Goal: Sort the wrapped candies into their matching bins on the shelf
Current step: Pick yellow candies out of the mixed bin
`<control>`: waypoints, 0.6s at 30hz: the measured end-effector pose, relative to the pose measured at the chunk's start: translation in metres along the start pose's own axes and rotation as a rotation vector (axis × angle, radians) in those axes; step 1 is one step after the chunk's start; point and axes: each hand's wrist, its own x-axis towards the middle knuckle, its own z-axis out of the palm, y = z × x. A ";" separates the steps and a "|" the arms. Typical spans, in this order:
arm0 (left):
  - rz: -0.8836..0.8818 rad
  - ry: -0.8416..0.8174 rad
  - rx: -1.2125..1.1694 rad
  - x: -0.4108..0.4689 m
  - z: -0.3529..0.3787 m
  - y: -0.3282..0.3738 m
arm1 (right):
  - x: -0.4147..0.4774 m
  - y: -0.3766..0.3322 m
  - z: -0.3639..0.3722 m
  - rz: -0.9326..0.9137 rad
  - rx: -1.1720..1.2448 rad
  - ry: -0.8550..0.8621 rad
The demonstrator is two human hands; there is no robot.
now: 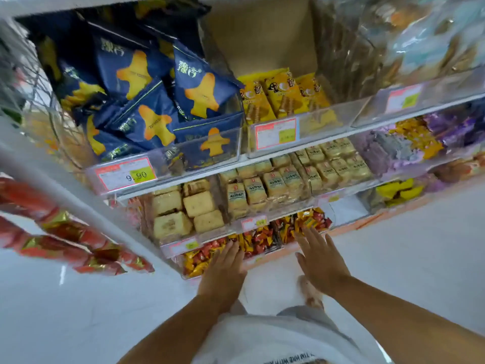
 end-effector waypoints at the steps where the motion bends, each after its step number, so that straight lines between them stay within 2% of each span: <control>1: -0.077 -0.019 -0.089 0.007 0.007 0.012 | 0.014 0.013 -0.002 -0.060 -0.028 -0.015; 4: -0.270 -0.035 -0.223 0.019 0.026 0.047 | 0.046 0.044 0.001 -0.207 -0.122 -0.007; 6: -0.332 -0.025 -0.208 0.021 0.040 0.063 | 0.059 0.055 0.013 -0.253 -0.115 -0.122; 9: -0.395 -0.102 -0.226 0.022 0.069 0.070 | 0.069 0.055 0.031 -0.319 -0.094 -0.146; 10: -0.403 -0.100 -0.225 0.022 0.081 0.066 | 0.073 0.050 0.039 -0.321 -0.061 -0.130; 12: -0.401 0.030 -0.181 0.027 0.101 0.050 | 0.093 0.040 0.064 -0.307 -0.073 -0.047; 15: -0.418 -0.072 -0.230 0.039 0.136 0.022 | 0.120 0.019 0.096 -0.307 -0.009 -0.007; 18: -0.427 -0.009 -0.170 0.057 0.179 -0.010 | 0.148 -0.002 0.133 -0.314 0.028 0.042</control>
